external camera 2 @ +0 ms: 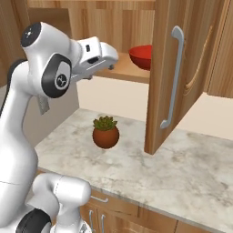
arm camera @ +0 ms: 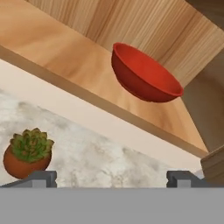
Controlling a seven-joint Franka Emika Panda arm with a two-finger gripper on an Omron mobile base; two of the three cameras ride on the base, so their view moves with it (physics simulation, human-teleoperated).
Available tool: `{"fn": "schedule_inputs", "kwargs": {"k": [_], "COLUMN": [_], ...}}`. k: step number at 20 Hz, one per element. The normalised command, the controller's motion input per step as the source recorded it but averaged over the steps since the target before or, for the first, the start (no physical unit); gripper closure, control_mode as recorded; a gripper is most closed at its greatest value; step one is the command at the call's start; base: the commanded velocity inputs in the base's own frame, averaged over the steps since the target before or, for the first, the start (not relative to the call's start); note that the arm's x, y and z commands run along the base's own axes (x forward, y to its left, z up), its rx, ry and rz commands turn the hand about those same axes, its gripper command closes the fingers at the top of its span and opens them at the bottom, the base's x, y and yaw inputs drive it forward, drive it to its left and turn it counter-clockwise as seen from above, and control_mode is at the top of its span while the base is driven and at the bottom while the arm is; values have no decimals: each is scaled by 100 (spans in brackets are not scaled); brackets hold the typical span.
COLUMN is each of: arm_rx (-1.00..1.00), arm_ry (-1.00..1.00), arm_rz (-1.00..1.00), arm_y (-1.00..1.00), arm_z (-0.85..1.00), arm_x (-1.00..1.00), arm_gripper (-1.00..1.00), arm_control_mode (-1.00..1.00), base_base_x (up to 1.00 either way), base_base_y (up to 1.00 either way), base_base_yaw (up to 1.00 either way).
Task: Move the bowls from the cabinet to the plates on the dining table.
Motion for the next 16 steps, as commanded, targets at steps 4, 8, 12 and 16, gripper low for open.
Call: {"fn": "schedule_inputs", "kwargs": {"k": [4, 8, 12, 16], "arm_rx": [0, 1, 1, 0], "arm_ry": [-10, -7, -3, -2], "arm_rz": [-1, 0, 0, 0], "arm_y": [-7, -24, -30, -1], "arm_z": [7, 3, 12, 25], "arm_x": [31, 45, 37, 25], "arm_gripper": [-100, -100, -100, -100], "arm_control_mode": [-100, -100, -100, -100], "base_base_x": [0, 0, 0, 0], "base_base_y": [0, 0, 0, 0], "base_base_yaw": [0, 0, 0, 0]}}
